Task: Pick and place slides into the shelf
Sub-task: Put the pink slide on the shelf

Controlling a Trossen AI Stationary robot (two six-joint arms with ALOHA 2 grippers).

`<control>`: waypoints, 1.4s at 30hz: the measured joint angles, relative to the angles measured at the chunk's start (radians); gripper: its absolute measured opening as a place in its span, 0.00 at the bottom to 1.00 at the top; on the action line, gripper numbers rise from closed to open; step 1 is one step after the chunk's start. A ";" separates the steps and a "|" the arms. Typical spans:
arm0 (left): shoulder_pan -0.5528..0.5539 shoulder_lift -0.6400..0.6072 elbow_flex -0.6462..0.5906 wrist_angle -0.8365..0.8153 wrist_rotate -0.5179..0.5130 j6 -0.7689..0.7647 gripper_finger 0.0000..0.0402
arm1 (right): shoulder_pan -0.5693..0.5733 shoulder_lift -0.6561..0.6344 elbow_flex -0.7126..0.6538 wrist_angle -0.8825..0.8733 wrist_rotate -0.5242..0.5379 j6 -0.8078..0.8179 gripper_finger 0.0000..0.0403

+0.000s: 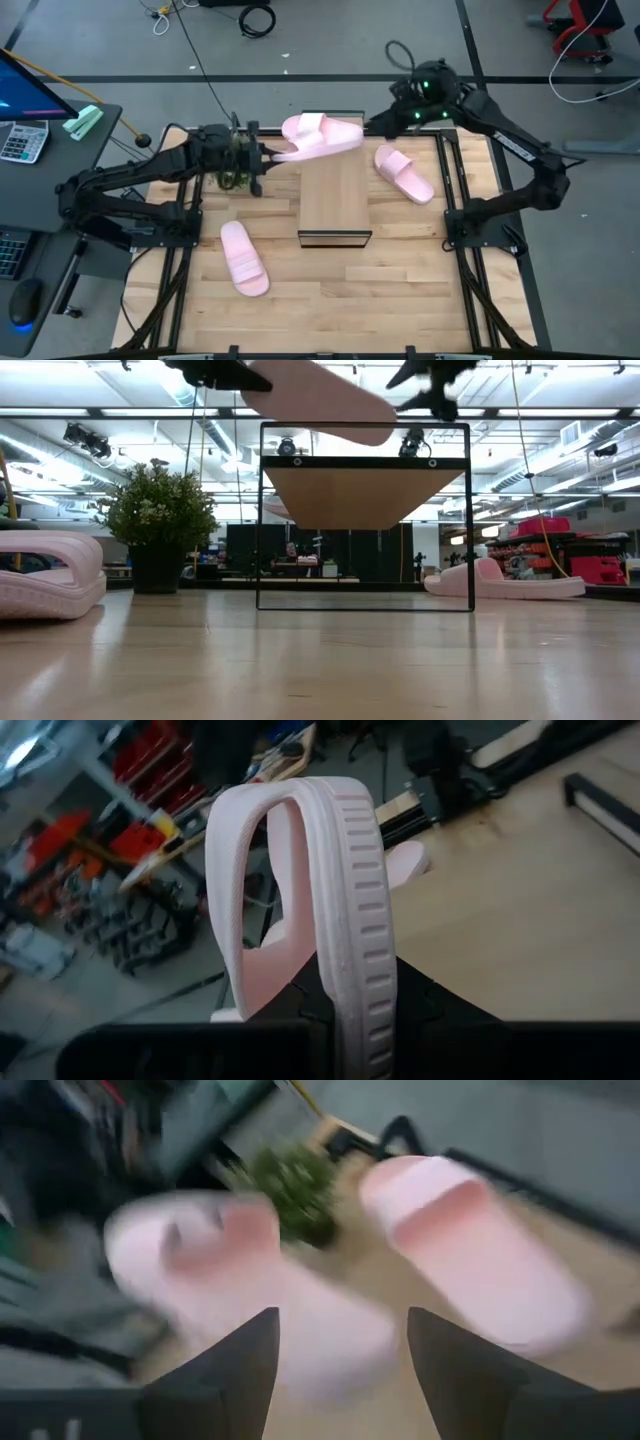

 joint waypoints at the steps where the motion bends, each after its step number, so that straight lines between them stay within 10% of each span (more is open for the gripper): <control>1: -0.010 0.000 0.000 0.000 0.000 0.026 0.10 | -0.039 0.000 -0.044 0.077 -0.079 0.086 0.56; 12: -0.058 -0.060 0.002 -0.028 -0.185 0.398 0.10 | -0.212 0.001 -0.311 0.429 -0.630 0.743 0.56; 42: -0.043 -0.068 -0.002 -0.091 -0.122 0.678 0.10 | -0.069 0.112 -0.292 0.529 -0.476 0.772 0.56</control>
